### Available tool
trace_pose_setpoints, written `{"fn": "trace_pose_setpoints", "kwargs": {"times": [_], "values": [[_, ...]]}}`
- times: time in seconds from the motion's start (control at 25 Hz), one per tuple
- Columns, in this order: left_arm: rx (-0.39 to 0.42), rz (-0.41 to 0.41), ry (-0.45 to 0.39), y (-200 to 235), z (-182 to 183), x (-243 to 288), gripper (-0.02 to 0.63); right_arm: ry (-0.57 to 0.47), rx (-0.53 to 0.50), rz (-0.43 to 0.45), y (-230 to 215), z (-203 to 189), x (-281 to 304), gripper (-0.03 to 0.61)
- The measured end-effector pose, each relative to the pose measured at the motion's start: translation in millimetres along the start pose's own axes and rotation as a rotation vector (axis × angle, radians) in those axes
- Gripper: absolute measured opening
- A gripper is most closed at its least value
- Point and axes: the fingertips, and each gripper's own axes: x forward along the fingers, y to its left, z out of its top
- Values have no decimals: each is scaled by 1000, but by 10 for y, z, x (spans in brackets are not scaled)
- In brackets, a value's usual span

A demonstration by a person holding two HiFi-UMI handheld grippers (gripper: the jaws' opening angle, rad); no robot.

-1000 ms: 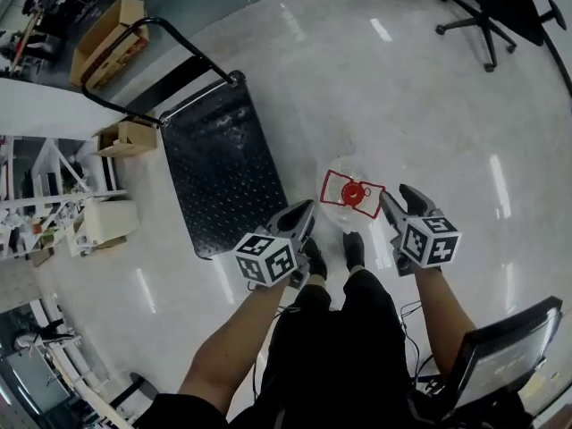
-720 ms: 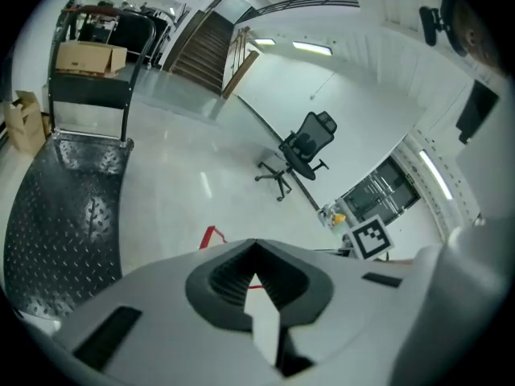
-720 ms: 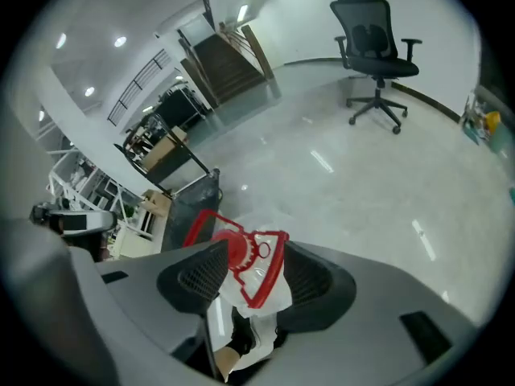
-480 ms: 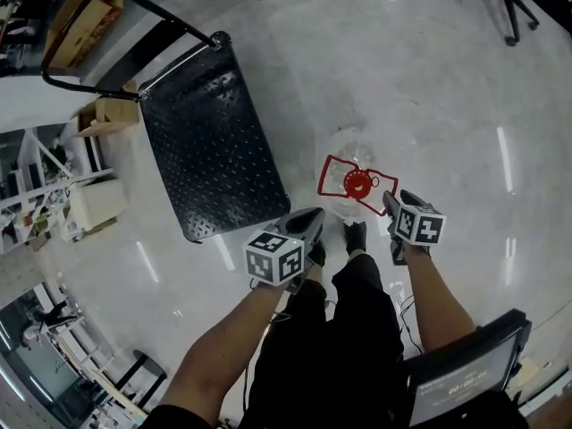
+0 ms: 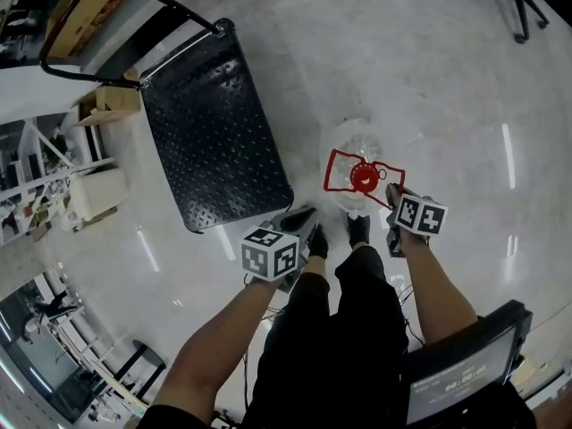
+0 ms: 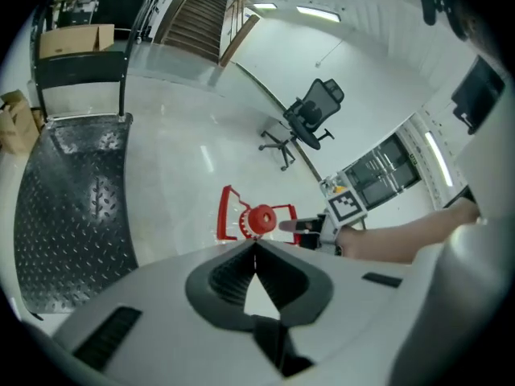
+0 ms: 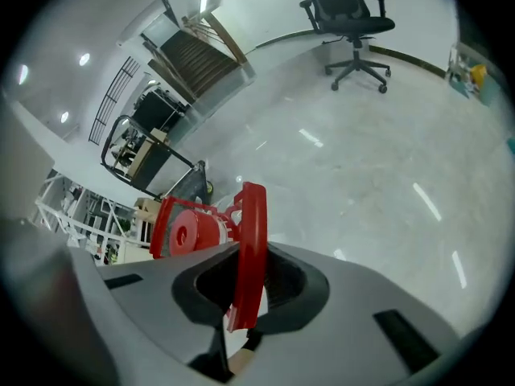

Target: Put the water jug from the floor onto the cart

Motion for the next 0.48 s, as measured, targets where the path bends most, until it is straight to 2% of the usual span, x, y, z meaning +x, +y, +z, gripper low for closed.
{"fn": "trace_pose_setpoints", "kwargs": {"times": [0.12, 0.24, 0.32, 0.36, 0.48], "values": [[5, -62, -19, -239, -33, -73, 2, 0, -49, -40, -4, 119, -47, 35], [-126, 18, -132, -182, 84, -336, 2, -3, -95, -71, 48, 175, -106, 35], [-202, 27, -186, -233, 131, -624, 2, 19, -113, -71, 133, 63, -255, 35], [-206, 11, -209, -301, 170, -788, 2, 31, -132, -63, 224, 40, -343, 35], [-141, 6, -302, -369, 372, -1302, 2, 52, -236, -8, 723, 265, -456, 35]]}}
